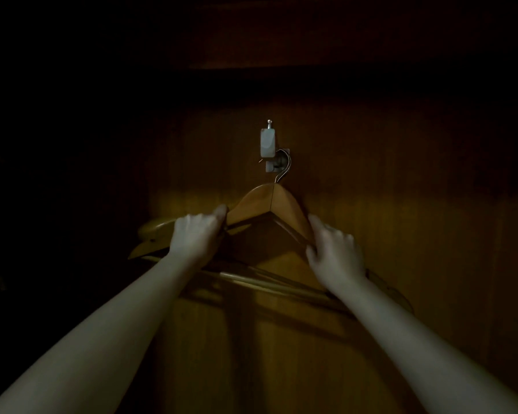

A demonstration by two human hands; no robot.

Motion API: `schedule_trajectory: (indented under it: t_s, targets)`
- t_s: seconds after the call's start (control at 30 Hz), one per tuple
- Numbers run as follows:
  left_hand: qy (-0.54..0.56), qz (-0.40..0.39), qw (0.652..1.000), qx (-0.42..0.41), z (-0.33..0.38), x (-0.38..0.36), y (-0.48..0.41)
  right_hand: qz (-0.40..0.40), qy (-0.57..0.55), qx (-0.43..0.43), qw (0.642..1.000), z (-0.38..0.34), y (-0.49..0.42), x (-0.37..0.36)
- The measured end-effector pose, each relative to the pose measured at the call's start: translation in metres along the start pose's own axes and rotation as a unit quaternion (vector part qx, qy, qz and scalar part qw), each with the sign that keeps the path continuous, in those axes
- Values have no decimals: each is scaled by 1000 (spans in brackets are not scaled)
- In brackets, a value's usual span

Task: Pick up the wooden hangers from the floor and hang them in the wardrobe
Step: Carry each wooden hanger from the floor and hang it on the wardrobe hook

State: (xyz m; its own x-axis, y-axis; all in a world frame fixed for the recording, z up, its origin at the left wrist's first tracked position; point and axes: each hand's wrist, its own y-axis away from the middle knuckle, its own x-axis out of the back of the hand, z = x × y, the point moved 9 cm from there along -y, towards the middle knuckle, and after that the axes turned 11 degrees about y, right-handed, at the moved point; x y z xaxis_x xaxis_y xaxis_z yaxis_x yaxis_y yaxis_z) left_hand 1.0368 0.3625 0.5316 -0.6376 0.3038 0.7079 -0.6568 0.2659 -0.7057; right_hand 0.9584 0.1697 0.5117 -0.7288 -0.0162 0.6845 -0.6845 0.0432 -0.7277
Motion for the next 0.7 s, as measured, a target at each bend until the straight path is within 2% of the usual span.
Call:
schedule_trajectory:
  t_s: [0.17, 0.33, 0.47, 0.7]
  targets:
    - [58, 25, 998, 7, -12, 7, 2, -17, -2, -18, 1000, -8, 5, -7]
    - [115, -22, 993, 16, -12, -7, 8, -33, 55, -20, 998, -12, 13, -8]
    - [142, -21, 990, 9, -17, -19, 28, -65, 91, -46, 993, -10, 16, -9]
    - [200, -66, 977, 22, -14, -30, 62, -11, 131, -29, 991, -15, 32, 5]
